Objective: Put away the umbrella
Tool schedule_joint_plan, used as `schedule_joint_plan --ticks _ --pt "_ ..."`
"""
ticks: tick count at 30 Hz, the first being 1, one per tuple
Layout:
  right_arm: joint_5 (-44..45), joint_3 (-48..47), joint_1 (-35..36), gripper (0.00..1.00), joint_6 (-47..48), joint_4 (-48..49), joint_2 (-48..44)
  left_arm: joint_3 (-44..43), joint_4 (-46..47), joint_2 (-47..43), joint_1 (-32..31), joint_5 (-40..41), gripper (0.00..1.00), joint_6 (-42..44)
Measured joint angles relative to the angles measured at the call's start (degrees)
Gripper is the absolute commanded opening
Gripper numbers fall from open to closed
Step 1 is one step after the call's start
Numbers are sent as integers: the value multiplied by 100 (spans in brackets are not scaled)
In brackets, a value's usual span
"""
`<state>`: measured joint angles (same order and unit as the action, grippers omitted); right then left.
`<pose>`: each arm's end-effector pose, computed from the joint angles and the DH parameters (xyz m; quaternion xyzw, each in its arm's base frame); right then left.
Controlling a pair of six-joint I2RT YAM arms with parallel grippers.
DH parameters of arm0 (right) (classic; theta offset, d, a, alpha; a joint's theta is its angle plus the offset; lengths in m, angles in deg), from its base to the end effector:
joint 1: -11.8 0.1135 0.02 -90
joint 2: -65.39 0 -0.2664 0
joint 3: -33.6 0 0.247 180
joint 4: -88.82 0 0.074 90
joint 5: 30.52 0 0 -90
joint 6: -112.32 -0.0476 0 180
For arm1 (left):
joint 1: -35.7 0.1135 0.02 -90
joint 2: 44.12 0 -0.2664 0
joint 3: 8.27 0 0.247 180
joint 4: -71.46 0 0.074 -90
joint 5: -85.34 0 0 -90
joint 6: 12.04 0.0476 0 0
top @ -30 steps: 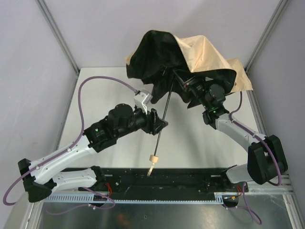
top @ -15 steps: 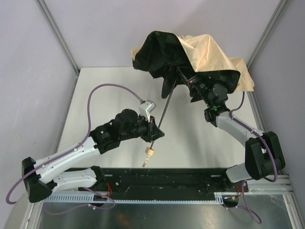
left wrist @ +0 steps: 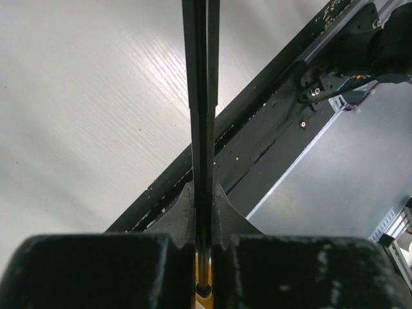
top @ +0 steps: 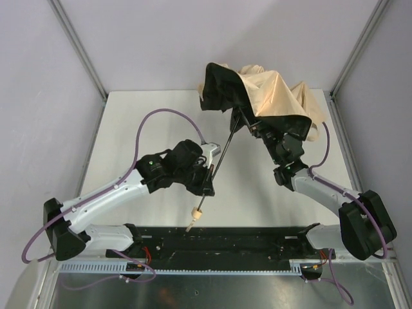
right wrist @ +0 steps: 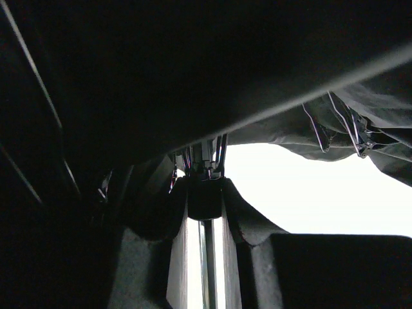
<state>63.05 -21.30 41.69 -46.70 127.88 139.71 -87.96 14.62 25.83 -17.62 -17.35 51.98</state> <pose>0.2576 0.1446 0.3287 0.2168 0.5341 0.6091 0.5447 0.1434 -0.2100 0.3173 0.2579 0.8893 -0.3111 0.2142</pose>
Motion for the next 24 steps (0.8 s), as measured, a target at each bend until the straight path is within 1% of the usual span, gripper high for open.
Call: schedule_joint_plan --ticks 7,12,15,20,21,22,23,24 --pt "509 96 369 0 -138 144 2 -20 -302 -188 -17 52 0 -4" --pt "1259 175 981 0 -79 476 13 -219 -938 -339 -61 46 0 -4" --pt "1495 321 1152 0 -83 706 24 -339 -1259 -341 -94 50 0 -2" --pt "1729 522 1403 0 -59 763 24 -573 -1873 -343 -107 238 0 11" --pt "1456 605 1550 0 -59 699 11 -625 -1432 -345 -79 501 0 -9" --pt "1237 734 1923 0 -85 682 17 -817 -992 -258 0 671 0 -116" --pt "1325 780 2111 0 -111 752 33 -977 -1058 -188 83 649 0 -199" --pt "1226 791 2105 0 -109 817 11 -986 -1047 -197 83 688 0 -223"
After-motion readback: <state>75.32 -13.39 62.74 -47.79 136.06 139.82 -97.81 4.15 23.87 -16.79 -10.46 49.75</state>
